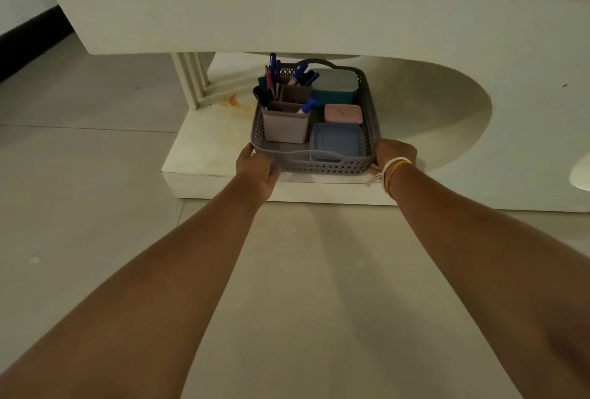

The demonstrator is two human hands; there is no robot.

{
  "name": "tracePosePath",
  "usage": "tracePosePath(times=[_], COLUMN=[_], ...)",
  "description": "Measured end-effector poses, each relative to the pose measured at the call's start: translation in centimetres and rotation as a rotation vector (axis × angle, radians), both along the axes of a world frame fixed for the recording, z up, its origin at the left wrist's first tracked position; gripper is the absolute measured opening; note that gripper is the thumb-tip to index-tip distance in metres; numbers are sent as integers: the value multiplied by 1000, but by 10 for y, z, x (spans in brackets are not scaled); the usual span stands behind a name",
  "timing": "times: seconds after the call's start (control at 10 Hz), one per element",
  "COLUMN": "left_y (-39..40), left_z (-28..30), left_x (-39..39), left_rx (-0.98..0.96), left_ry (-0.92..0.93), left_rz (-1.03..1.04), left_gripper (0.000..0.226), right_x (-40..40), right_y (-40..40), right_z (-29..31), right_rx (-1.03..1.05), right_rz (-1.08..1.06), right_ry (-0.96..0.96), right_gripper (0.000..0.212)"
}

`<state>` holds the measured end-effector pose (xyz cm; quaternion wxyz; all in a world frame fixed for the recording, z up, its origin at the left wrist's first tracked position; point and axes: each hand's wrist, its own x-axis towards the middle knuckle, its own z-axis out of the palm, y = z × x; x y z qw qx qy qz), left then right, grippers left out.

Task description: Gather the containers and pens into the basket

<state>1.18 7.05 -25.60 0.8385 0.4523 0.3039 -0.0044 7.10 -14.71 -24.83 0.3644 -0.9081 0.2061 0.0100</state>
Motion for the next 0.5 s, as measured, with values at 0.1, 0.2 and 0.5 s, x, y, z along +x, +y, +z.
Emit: tracePosePath(times=[0.1,0.2,0.5], left_y=[-7,-16,-32], left_z=[-4,6,78], left_x=[-7,-32,-115], left_rx=[114,714,1525], left_ry=[52,84,97], left_rz=[-36,-229,-493], left_gripper=[66,73,68], right_x=[-11,-38,-128], right_y=[3,20,55], right_z=[-7,1,66], right_rx=[116,-146,-588], right_rz=[-110,-166,538], right_ry=[-59,-90,-124], right_gripper=[10,58,73])
